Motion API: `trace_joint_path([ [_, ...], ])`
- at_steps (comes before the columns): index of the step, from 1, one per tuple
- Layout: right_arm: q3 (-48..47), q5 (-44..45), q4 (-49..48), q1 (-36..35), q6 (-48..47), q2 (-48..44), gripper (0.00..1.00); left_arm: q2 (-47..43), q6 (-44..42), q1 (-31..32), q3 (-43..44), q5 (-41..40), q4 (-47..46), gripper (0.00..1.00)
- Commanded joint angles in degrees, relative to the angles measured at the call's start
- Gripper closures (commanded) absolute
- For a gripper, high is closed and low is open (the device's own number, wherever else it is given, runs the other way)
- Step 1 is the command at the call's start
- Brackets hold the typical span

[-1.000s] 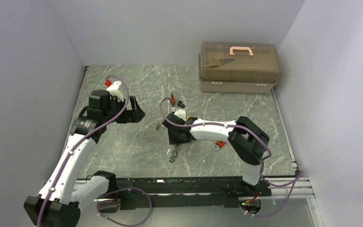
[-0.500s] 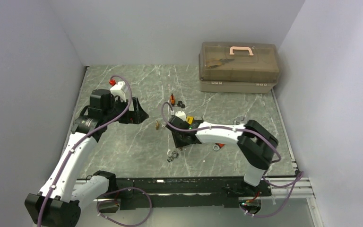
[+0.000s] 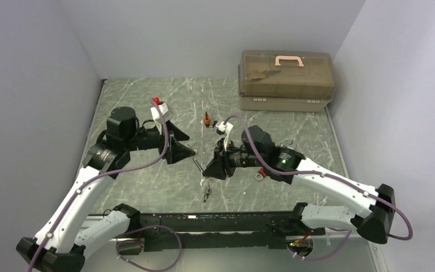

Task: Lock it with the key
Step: Pick up the lock from the center of the board.

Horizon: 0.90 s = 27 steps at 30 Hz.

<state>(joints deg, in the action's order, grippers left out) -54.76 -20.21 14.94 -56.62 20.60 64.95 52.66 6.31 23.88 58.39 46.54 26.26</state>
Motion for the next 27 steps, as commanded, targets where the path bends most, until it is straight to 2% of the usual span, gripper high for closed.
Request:
trace_joint_path([
  [1, -0.43, -14.02, -5.3, 1.9, -1.05, -4.94, 1.0, -3.85, -3.72, 0.12, 2.8, 12.77, -5.86, 0.25],
  [7, -3.1, -20.01, -4.22, 2.31, -1.43, -6.28, 1.0, -2.66, -3.74, 1.11, 4.11, 23.0, -5.44, 0.35],
  [12, -4.9, -23.01, -4.37, 2.28, -1.39, -6.24, 1.0, -1.08, -8.07, 3.58, 5.67, 22.79, -1.04, 0.38],
  [27, -6.94, -19.76, -1.74, 2.44, -3.55, -5.25, 1.0, 1.37, -13.3, 8.05, 8.32, 22.73, 6.53, 0.65],
])
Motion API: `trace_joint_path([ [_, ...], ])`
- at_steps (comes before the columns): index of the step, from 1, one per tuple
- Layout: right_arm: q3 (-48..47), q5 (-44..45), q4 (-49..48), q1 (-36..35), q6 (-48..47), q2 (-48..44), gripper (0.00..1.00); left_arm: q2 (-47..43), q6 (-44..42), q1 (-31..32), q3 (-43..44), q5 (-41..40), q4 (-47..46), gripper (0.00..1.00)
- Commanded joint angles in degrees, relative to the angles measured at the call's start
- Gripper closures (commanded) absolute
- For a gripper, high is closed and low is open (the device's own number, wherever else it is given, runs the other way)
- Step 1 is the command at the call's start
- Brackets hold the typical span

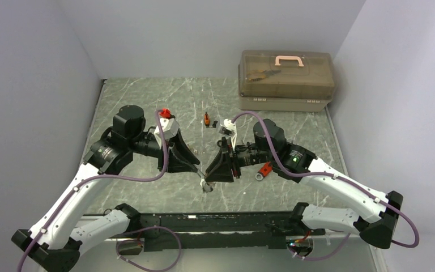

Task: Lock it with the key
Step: Pick up the lock from the center of the board, then lock the lock.

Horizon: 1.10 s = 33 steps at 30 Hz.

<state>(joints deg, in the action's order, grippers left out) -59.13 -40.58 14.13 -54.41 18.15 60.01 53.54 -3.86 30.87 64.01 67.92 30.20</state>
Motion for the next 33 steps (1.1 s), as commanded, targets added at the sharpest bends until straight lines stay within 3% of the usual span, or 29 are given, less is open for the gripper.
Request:
trace_joint_path([
  [1, -2.54, 0.81, -0.99, 0.23, -1.08, -0.4, 1.0, 0.62, -3.54, 1.3, 2.9, 0.78, 3.31, 0.66],
  [10, -2.43, 0.94, -0.19, 0.67, -1.18, -1.05, 1.0, 0.88, -5.04, 2.6, 2.95, -0.67, 5.82, 0.69],
  [33, -2.85, 1.62, 2.64, 0.71, -2.15, -2.77, 1.0, 1.98, -5.54, 2.66, 3.65, -1.74, 7.25, 0.64],
])
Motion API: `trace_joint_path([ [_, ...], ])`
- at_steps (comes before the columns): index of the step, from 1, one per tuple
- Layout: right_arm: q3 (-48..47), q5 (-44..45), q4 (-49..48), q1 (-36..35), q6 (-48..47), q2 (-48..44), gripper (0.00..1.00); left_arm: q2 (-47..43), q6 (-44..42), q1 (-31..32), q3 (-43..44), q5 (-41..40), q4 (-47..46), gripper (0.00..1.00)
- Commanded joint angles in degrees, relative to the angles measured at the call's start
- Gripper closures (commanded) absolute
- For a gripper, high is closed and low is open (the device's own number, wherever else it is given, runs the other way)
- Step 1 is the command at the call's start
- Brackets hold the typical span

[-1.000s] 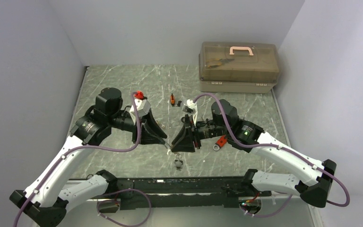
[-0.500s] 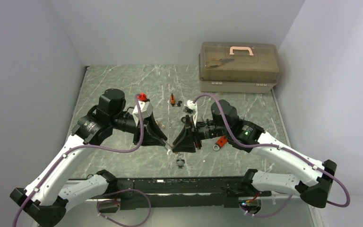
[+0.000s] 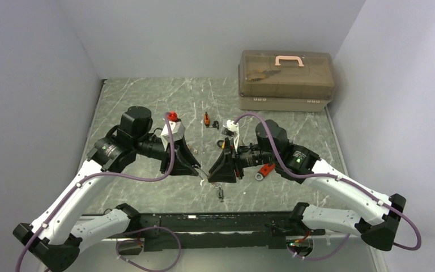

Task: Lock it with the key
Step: Lock the lock.

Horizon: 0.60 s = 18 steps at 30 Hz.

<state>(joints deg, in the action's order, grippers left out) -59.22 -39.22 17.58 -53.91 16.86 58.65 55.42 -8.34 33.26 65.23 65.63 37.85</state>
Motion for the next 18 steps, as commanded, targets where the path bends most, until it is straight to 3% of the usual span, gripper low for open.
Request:
trace_joint_path([
  [1, -2.74, 0.1, -0.68, 0.14, -0.95, -1.25, 1.0, 0.13, -0.99, 0.29, 2.36, 0.56, -0.44, 0.65],
  [5, -2.52, 0.52, -0.63, 0.22, -1.03, -1.1, 1.0, 0.19, -0.59, 0.28, 2.39, 0.56, -0.66, 0.75],
  [8, -2.69, 1.83, -0.71, 0.21, -1.04, -1.12, 1.0, 0.7, -0.76, 0.52, 2.59, 0.12, -0.07, 0.97],
  [10, -3.04, 3.75, -1.14, 0.21, -1.05, -0.93, 0.95, 0.87, -0.34, 0.58, 2.87, -0.3, 0.15, 1.0],
  [11, -3.27, 5.28, -1.63, 0.17, -1.04, -0.76, 0.86, 0.65, 0.84, 0.58, 3.0, -0.43, -0.78, 1.0],
  [13, -3.48, 9.26, -3.0, 0.24, -1.37, -0.44, 0.57, -0.46, 5.93, 0.58, 2.31, -1.41, -5.59, 1.0],
  [15, -2.84, 13.58, -5.27, 0.52, -1.71, -0.48, 0.33, -1.95, 14.78, 0.59, 0.61, -4.11, -15.31, 1.0],
  [18, -1.62, 15.17, -9.66, 2.76, -1.37, -0.69, 0.16, -3.58, 22.27, 0.58, 0.42, -10.21, -21.13, 1.0],
])
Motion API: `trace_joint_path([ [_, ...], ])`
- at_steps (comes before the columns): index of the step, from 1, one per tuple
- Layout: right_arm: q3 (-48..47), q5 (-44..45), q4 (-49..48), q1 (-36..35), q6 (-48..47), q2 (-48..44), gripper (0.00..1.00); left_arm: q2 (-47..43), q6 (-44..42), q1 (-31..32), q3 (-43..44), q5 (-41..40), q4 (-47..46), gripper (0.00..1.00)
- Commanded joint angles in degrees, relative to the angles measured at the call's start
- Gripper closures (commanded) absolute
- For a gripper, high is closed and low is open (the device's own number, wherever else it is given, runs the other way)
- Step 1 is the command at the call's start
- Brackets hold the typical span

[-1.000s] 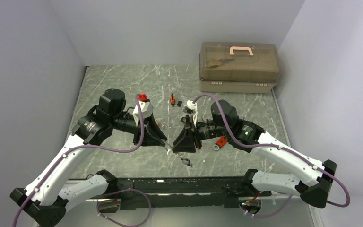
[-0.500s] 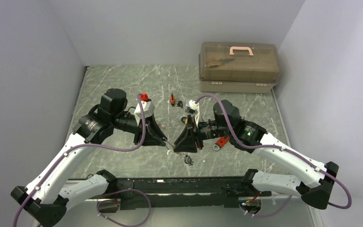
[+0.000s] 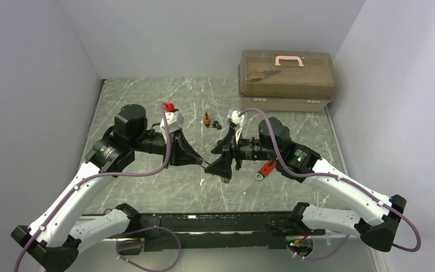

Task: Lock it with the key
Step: Lock the lock.

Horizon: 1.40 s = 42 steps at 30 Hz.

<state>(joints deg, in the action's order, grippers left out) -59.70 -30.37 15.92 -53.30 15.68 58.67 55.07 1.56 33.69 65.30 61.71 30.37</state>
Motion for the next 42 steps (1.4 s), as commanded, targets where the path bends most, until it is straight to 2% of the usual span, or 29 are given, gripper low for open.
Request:
trace_joint_path([
  [1, -0.5, 5.14, -10.03, 3.47, 0.44, -0.97, 0.15, -3.51, 14.48, 0.0, 0.75, -8.15, -14.76, 1.0],
  [5, 1.68, -2.04, -19.04, 10.91, 3.94, -2.41, 0.16, -3.5, 19.07, 0.06, 3.43, -13.22, -15.85, 1.0],
  [8, 1.68, -10.31, -25.35, 15.81, 7.84, -2.41, 0.23, -3.35, 21.06, -0.16, 5.83, -16.3, -15.43, 1.0],
  [15, -0.78, -20.67, -34.95, 18.19, 13.65, 0.72, 0.32, -1.65, 27.37, -1.13, 8.79, -19.65, -17.49, 1.0],
  [19, -1.86, -22.41, -36.76, 18.23, 14.59, 2.13, 0.4, -0.98, 29.61, -2.4, 9.47, -19.0, -18.77, 1.0],
  [27, -2.25, -22.71, -38.31, 18.19, 15.87, 2.57, 0.61, -0.64, 31.62, -3.84, 8.68, -17.73, -21.15, 1.0],
  [33, -1.92, -22.56, -38.6, 18.27, 16.56, 2.88, 0.69, -0.4, 32.27, -4.12, 7.99, -16.98, -22.7, 1.0],
  [38, -1.59, -22.73, -39.49, 18.21, 17.25, 2.85, 0.72, -0.2, 32.4, -4.11, 7.65, -16.63, -23.25, 1.0],
  [42, -1.64, -22.8, -40.19, 18.22, 18.21, 2.86, 0.82, -0.22, 32.4, -4.12, 7.18, -16.45, -23.22, 1.0],
])
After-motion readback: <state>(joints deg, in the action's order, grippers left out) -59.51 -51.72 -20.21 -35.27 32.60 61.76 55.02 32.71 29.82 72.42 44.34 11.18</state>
